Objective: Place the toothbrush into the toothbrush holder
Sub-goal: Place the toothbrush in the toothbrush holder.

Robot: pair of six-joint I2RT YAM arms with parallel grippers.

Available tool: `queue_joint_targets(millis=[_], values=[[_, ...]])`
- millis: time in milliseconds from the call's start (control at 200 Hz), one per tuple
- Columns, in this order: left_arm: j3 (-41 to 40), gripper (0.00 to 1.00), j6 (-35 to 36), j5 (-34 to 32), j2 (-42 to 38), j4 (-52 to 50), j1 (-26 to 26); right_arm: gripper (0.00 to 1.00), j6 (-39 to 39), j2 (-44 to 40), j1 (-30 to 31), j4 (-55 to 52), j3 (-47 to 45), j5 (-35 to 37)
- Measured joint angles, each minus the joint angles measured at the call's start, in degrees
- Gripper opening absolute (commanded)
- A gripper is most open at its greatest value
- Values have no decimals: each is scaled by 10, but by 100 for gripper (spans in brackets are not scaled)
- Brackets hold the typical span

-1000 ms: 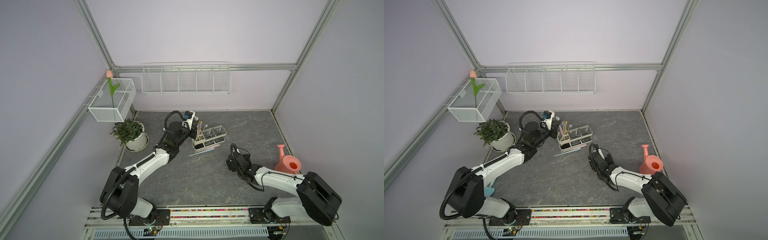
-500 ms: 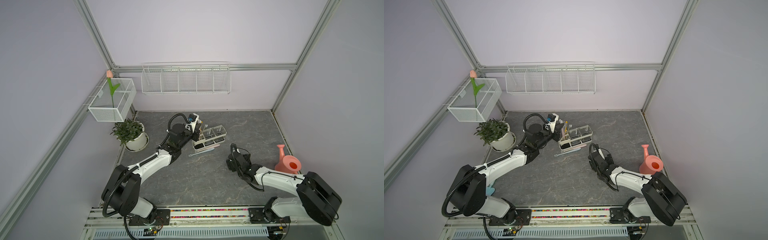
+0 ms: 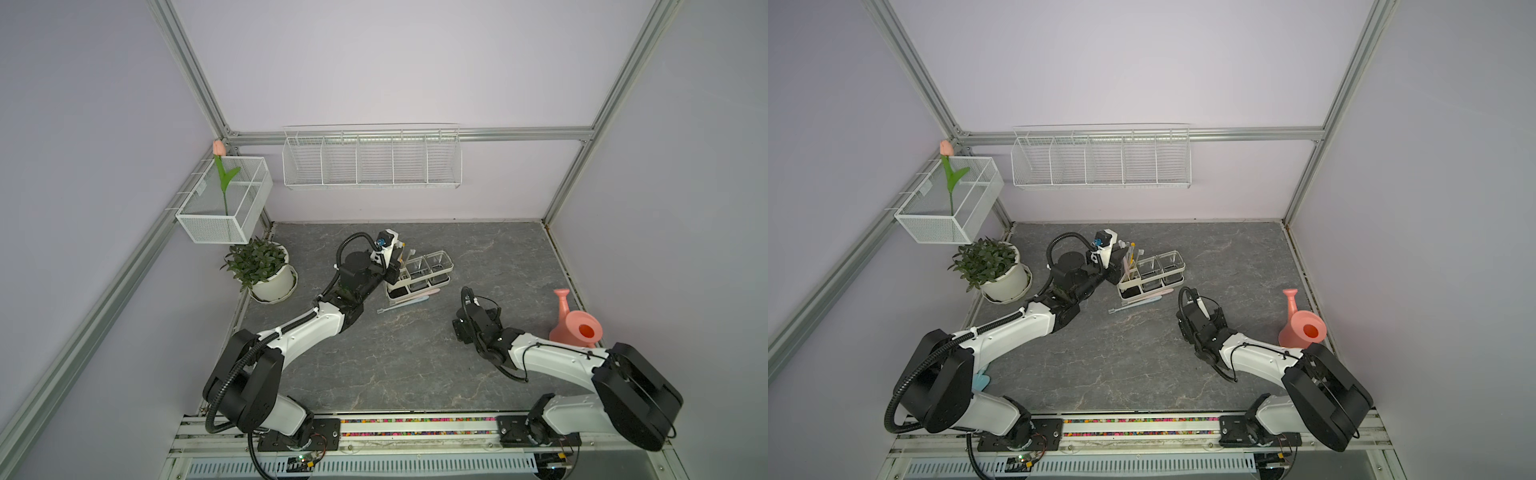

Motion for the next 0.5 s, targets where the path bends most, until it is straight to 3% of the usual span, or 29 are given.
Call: queue_joint_targets(millis=[500], values=[[-9,0,7,-17,17,-26,-1,89,0,0,-2,-3,0,-3]])
